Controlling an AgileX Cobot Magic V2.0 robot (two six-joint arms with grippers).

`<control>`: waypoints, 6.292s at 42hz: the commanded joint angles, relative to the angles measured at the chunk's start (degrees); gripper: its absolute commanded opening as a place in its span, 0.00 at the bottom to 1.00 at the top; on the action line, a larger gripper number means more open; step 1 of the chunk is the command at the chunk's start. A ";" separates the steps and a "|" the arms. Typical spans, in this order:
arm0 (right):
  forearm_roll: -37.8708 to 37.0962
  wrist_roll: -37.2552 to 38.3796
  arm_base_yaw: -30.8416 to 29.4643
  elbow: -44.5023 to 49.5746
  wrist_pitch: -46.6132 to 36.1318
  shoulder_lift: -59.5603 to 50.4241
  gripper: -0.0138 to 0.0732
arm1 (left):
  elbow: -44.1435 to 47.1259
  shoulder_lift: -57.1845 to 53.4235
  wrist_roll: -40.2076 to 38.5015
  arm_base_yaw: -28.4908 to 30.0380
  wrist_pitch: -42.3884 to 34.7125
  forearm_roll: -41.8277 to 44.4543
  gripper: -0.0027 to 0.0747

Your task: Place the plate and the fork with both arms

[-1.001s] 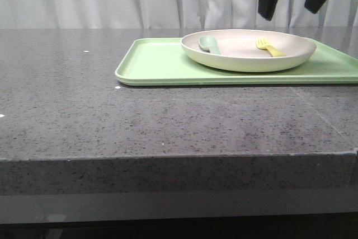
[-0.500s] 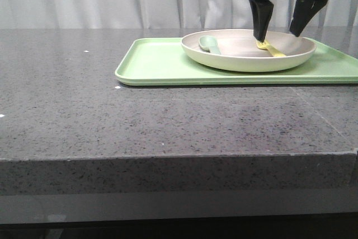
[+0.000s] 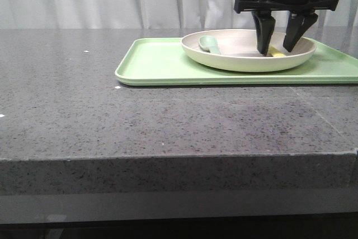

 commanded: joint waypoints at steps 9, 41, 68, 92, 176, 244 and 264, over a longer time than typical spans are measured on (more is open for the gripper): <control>3.52 0.38 -0.94 -1.94 -0.47 -3.44 0.59 | -1.58 -0.20 0.13 0.16 -3.75 -1.26 0.59; 3.52 0.38 -0.94 -1.94 -0.90 -1.73 0.43 | -1.58 -0.20 0.13 0.16 -3.75 -1.26 0.59; 3.52 0.33 -0.94 -1.94 2.45 -2.90 0.25 | -1.58 -0.20 0.13 0.16 -3.42 -1.16 0.59; 3.52 -1.86 -4.58 0.82 5.53 -17.67 0.25 | -1.58 -0.20 0.13 0.16 -3.42 -1.16 0.59; 5.15 -8.90 -10.57 20.83 -2.59 -32.13 0.59 | -1.58 -0.20 0.13 0.16 -3.75 -1.16 0.59; 5.10 -10.25 -8.83 67.39 -15.97 -93.14 0.37 | -1.58 -0.20 -8.84 0.57 -8.90 5.53 0.36; 5.70 -10.25 -8.83 67.43 -17.71 -93.14 0.08 | -1.58 -0.20 -8.84 0.57 -8.99 5.53 0.01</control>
